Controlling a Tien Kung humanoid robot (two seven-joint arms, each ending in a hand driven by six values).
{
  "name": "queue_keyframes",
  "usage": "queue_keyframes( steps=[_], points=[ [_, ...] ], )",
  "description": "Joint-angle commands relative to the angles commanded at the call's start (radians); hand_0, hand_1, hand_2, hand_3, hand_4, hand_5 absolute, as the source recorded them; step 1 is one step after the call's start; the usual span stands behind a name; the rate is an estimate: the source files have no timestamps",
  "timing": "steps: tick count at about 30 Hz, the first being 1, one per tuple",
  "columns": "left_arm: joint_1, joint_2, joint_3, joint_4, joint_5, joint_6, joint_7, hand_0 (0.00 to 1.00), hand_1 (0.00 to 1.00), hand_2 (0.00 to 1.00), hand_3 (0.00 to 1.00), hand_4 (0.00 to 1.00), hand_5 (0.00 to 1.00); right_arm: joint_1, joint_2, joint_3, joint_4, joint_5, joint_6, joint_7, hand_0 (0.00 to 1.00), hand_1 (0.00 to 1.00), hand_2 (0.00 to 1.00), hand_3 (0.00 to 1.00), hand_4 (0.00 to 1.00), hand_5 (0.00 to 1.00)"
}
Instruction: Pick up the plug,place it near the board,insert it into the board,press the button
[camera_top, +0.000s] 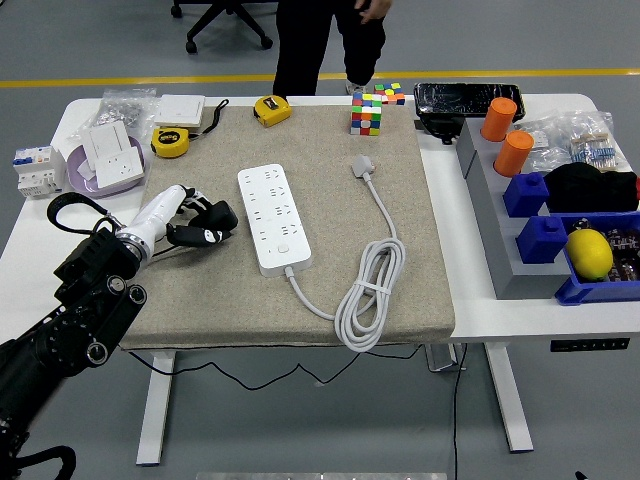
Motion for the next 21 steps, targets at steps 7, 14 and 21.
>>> queue_keyframes(
  steps=[7,14,21],
  points=[
    [0.009,0.009,-0.018,-0.047,-0.023,-0.039,0.013,0.998,0.998,0.975,0.835,0.998,0.841,-0.001,-0.001,0.005,0.0,-0.003,0.0,-0.001,0.877,0.778,0.764,0.786,0.998,0.998],
    [0.045,0.001,-0.086,-0.169,-0.106,0.017,-0.017,0.998,0.998,0.942,0.832,0.998,0.882,0.002,0.0,0.008,0.0,-0.001,-0.001,0.0,0.877,0.778,0.764,0.785,0.998,0.998],
    [0.137,-0.035,-0.205,-0.34,-0.298,0.13,-0.098,0.969,0.998,0.89,0.824,0.998,0.899,-0.001,0.003,0.013,0.0,-0.007,-0.001,0.0,0.877,0.778,0.764,0.786,0.998,0.998]
  ],
)
